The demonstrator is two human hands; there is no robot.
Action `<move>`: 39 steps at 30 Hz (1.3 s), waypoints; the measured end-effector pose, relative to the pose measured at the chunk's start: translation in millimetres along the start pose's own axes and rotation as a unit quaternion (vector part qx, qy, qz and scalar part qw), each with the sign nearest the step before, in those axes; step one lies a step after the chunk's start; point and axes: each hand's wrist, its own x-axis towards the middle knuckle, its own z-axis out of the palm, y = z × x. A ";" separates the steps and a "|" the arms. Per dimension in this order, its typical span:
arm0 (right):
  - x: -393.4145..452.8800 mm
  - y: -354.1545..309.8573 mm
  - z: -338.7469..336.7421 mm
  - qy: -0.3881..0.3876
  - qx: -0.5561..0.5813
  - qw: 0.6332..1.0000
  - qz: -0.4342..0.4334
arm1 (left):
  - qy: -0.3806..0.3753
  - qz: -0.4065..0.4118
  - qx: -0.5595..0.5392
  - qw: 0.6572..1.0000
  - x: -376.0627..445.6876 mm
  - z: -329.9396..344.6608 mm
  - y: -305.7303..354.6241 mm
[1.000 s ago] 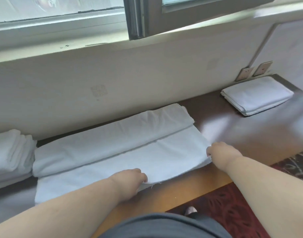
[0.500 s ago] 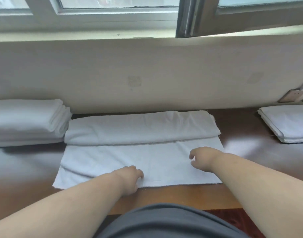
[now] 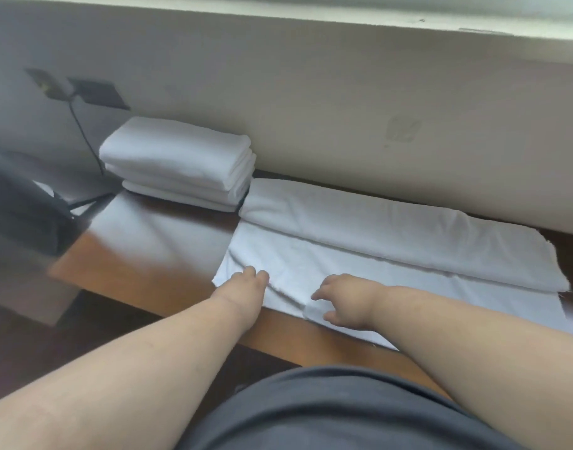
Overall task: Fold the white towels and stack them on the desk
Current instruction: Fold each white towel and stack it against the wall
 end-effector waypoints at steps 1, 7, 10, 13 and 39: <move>4.4 -3.8 0.5 -0.010 -0.006 1.000 -0.001 | -0.007 -0.010 -0.002 1.000 1.7 3.5 -11.5; 30.6 -10.8 1.7 -0.035 -0.031 0.998 0.044 | -0.001 0.045 0.056 0.997 16.0 11.3 -45.2; 41.7 -12.4 1.4 -0.033 -0.025 0.997 0.066 | 0.005 0.070 0.065 0.995 23.3 10.9 -52.4; 49.1 -16.3 3.9 -0.038 -0.031 0.996 0.077 | 0.015 0.102 0.078 0.992 28.2 12.4 -60.3; 47.1 -17.1 14.2 0.046 0.028 0.994 0.098 | 0.012 -0.229 -0.454 0.861 68.7 -6.3 -54.3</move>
